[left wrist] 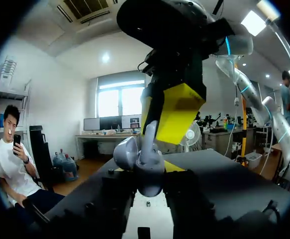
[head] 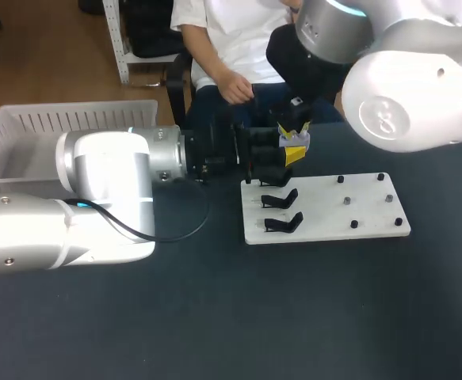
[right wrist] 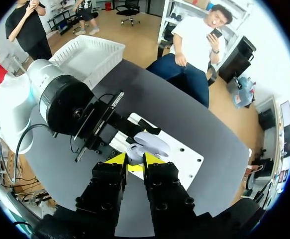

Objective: Pick up each earbud case from the left stands, insert the matching earbuds, close the lid, and place the case in the box.

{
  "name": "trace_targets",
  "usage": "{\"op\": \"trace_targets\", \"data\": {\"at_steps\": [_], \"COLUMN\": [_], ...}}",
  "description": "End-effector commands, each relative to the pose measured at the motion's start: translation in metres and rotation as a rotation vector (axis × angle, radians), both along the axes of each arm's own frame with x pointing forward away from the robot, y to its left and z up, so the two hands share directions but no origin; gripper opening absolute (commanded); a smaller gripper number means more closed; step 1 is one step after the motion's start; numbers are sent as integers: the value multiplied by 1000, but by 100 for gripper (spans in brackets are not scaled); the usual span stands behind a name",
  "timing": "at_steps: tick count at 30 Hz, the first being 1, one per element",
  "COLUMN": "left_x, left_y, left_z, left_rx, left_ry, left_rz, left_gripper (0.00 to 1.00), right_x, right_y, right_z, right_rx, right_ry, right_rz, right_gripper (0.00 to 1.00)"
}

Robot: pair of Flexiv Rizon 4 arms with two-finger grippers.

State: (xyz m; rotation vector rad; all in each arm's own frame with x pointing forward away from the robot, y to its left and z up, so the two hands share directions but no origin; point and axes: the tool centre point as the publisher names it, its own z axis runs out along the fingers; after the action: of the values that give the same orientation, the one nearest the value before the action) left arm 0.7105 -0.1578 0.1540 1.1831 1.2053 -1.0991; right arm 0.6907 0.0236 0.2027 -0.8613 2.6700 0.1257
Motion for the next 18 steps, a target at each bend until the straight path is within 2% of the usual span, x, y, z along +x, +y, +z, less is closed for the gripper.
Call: {"op": "trace_targets", "data": {"at_steps": [1,18], "left_x": [-2,-2], "left_y": [0,0], "left_z": [0,0], "left_rx": [-3,-3], "left_ry": [-3,-3], "left_rz": [8,8], "left_gripper": [0,0], "right_x": [1,4], "right_y": [2,1], "right_z": [-2,-9], "right_rx": [-1,-15], "right_ry": [5,25], "right_rz": [-2,-10], "right_gripper": [0,0]}}
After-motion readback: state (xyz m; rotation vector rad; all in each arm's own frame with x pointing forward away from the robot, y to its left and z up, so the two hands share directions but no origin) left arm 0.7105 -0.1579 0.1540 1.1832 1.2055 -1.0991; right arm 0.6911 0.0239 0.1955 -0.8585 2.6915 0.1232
